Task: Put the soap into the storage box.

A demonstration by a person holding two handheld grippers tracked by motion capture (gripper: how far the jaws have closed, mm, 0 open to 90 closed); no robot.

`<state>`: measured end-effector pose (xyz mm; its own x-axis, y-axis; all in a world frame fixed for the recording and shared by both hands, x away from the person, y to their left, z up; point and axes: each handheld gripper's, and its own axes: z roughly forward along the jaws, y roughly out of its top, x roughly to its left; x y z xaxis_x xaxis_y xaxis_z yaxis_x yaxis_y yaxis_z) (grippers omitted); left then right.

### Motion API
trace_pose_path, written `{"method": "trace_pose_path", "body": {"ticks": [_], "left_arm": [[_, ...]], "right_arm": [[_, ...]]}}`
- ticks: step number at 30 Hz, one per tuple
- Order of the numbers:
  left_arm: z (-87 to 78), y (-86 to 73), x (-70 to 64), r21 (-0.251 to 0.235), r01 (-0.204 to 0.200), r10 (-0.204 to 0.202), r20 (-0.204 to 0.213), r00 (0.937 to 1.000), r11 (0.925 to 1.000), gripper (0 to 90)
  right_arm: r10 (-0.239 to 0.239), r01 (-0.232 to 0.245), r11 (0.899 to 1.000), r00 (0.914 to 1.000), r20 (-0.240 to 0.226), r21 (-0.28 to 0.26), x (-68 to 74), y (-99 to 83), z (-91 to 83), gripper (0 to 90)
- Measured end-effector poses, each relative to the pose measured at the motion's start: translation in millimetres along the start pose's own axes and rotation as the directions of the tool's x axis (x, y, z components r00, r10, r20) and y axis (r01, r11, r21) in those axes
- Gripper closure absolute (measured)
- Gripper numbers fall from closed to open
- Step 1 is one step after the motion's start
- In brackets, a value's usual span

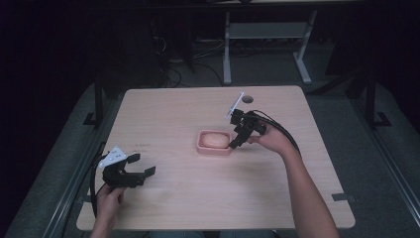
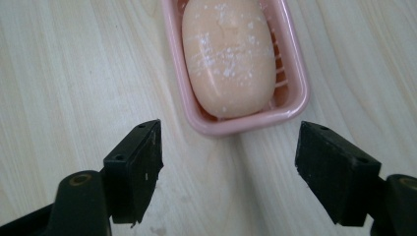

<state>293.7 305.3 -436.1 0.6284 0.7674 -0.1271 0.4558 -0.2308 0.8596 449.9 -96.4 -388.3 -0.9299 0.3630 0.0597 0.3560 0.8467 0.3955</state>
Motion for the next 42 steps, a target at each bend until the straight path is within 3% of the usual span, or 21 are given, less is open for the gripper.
{"method": "trace_pose_path", "body": {"ticks": [17,34,42], "left_arm": [[0.9,-0.2,-0.8,0.009,-0.003,0.003,0.002,1.0000,1.0000,14.3],[1.1,-0.3,-0.8,0.011,-0.005,0.005,0.001,1.0000,0.9999,14.3],[2.0,-0.4,-1.3,0.009,-0.012,0.012,-0.001,0.9999,0.9999,14.3]], "right_arm": [[0.050,-0.050,0.999,0.9987,0.010,-0.018,3.3,-37.1,-12.7,25.5],[0.097,-0.097,0.995,0.9953,0.002,-0.018,5.7,-67.2,-11.2,25.4],[0.119,-0.118,0.992,0.9929,0.010,-0.044,9.5,-85.2,-15.9,25.5]]}}
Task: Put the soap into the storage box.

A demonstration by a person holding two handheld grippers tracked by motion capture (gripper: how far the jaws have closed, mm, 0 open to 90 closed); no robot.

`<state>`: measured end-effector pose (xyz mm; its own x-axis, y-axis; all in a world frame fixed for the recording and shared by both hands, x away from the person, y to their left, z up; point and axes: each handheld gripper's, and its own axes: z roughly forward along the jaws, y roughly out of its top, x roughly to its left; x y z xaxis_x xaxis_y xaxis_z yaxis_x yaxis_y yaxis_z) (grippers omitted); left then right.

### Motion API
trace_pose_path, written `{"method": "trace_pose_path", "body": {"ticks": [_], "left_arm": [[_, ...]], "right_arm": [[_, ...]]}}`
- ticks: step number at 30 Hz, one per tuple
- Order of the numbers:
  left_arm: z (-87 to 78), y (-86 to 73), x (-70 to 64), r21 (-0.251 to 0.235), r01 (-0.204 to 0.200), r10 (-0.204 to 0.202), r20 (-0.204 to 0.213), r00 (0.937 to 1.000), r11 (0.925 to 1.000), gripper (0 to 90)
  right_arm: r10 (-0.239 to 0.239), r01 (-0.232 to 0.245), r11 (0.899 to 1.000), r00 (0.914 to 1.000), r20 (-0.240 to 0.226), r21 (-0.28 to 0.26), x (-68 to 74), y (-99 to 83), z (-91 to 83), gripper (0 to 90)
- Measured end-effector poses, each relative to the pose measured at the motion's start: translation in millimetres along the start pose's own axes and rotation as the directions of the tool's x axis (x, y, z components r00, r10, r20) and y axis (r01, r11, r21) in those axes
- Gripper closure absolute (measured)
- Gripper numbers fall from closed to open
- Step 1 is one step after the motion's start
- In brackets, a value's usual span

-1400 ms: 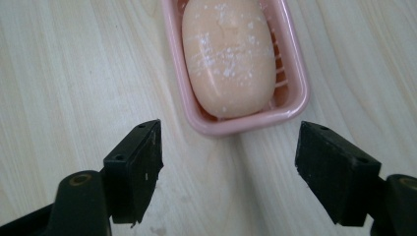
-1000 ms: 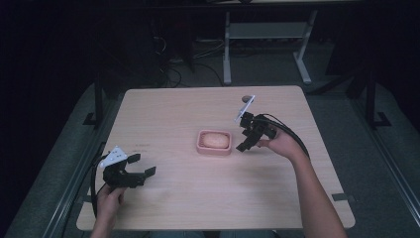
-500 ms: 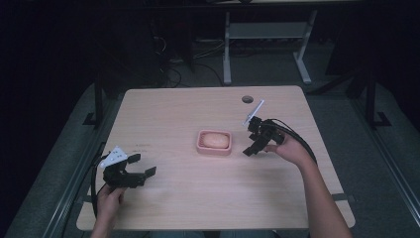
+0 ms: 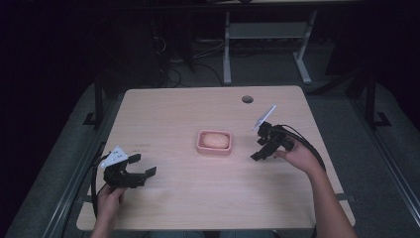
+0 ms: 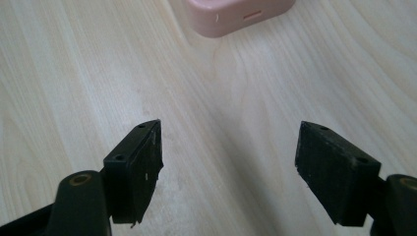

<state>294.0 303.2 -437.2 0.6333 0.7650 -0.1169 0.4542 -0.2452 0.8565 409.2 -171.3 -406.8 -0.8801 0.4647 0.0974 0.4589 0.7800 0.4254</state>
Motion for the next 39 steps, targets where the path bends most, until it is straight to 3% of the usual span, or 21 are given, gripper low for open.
{"method": "trace_pose_path", "body": {"ticks": [16,39], "left_arm": [[0.4,0.0,-0.6,0.007,-0.002,0.002,0.001,1.0000,1.0000,14.3],[2.3,-0.7,-1.6,0.018,-0.006,0.006,0.001,1.0000,0.9998,14.3]], "right_arm": [[0.041,-0.040,0.999,0.9991,0.015,-0.019,2.0,-29.1,-5.3,25.5],[0.100,-0.098,0.994,0.9948,0.022,-0.056,21.7,-73.0,-8.8,25.5]]}}
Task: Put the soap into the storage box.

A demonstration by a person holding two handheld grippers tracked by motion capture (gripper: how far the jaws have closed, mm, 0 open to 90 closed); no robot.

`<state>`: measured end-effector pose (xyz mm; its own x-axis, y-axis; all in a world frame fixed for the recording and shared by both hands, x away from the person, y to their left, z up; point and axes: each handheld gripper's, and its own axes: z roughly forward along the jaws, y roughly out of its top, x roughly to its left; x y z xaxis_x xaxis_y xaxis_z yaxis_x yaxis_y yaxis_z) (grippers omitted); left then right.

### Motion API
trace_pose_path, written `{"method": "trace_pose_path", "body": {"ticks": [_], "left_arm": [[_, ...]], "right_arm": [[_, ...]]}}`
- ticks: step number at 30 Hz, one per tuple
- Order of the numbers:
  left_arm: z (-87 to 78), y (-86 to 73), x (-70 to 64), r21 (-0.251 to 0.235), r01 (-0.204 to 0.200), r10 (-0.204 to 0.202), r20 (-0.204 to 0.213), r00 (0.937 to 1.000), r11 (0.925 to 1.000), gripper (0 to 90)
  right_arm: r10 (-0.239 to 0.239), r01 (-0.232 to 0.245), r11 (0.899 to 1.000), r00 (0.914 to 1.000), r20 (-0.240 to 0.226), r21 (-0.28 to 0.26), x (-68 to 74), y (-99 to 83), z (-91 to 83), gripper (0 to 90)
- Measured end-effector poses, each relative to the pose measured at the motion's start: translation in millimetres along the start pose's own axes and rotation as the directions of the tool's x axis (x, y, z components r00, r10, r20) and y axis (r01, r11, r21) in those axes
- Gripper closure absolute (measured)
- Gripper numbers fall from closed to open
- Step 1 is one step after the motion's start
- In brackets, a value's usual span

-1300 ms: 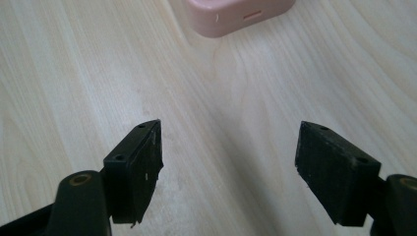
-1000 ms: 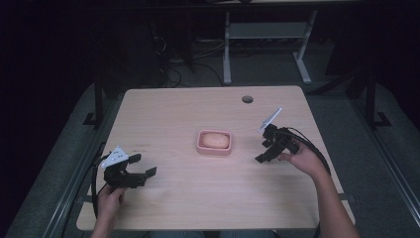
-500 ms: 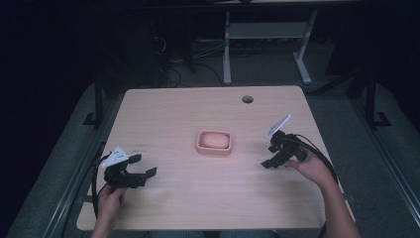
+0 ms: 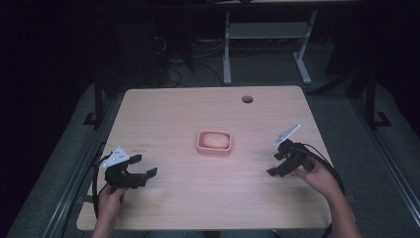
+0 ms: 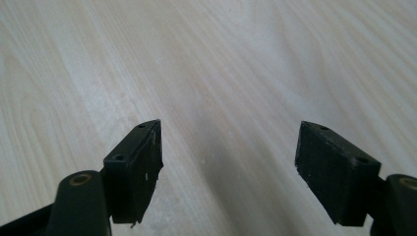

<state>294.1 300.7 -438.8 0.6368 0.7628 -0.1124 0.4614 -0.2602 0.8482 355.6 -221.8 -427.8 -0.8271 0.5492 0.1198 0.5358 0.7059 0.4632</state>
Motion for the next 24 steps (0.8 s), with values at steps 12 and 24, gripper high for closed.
{"method": "trace_pose_path", "body": {"ticks": [12,24], "left_arm": [[1.8,-0.1,-0.5,0.006,-0.008,0.008,0.001,1.0000,0.9999,14.3],[3.5,0.0,-1.4,0.014,-0.017,0.017,-0.001,0.9999,0.9998,14.3]], "right_arm": [[0.010,-0.010,0.999,0.9998,0.014,-0.036,12.1,-27.9,1.3,25.5],[0.056,-0.045,0.989,0.9957,0.074,-0.142,41.4,-60.6,0.7,22.7]]}}
